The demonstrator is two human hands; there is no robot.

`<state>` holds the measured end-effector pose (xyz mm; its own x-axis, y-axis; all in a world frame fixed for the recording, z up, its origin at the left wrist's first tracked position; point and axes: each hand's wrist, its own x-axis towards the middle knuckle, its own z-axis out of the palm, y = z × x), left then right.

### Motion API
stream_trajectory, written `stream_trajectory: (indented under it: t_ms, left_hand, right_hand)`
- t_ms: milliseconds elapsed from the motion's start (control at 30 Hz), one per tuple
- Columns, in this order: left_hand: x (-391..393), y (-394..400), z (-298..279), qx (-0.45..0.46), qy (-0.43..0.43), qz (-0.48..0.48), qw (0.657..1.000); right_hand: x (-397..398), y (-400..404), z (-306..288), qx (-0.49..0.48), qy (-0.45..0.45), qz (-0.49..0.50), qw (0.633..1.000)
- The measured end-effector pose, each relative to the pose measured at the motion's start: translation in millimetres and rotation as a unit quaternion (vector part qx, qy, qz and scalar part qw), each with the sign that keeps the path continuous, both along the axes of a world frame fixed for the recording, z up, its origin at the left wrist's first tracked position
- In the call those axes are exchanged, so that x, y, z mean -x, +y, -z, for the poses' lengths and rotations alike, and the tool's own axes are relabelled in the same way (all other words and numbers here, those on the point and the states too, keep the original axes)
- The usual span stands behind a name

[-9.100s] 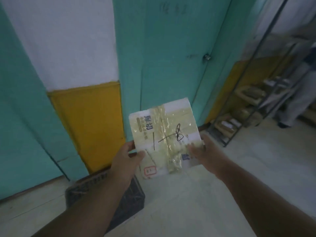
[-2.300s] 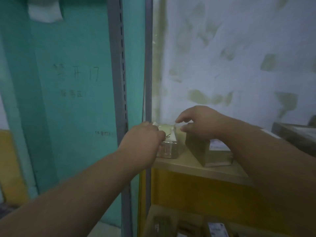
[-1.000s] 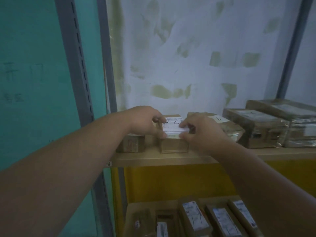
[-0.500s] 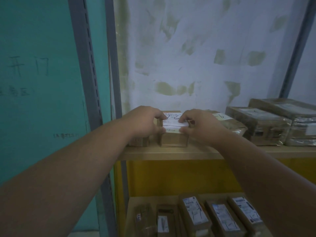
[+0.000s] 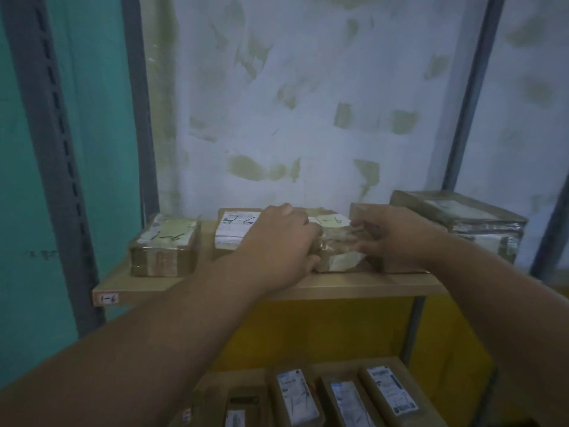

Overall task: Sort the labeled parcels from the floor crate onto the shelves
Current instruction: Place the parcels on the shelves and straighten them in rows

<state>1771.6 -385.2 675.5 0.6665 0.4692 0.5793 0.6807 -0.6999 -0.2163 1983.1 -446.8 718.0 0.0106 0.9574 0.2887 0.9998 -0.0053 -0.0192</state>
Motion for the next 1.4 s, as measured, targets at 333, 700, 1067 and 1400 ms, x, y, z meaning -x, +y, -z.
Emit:
stream_trajectory:
  t_ms: [333,700,1067,1400]
  left_hand:
    - [-44,6,-7,0.048,0.067,-0.154,0.985]
    - [-19,0,-11,0.036,0.091,-0.195,0.976]
    - [-19,-10,-20,0.026,0.029,-0.111,0.993]
    - [-126,-17,-31,0.059,-0.012,-0.01,0.998]
  right_hand:
    - [-33,36,21,-0.03,-0.072,-0.152,0.985]
    - [-11,41,27,-0.043,-0.037,-0.187,0.981]
    - [-36,-5,8,-0.087,-0.024,-0.056,0.994]
    - [-124,-23,-12,-0.032,-0.074,0.057,0.995]
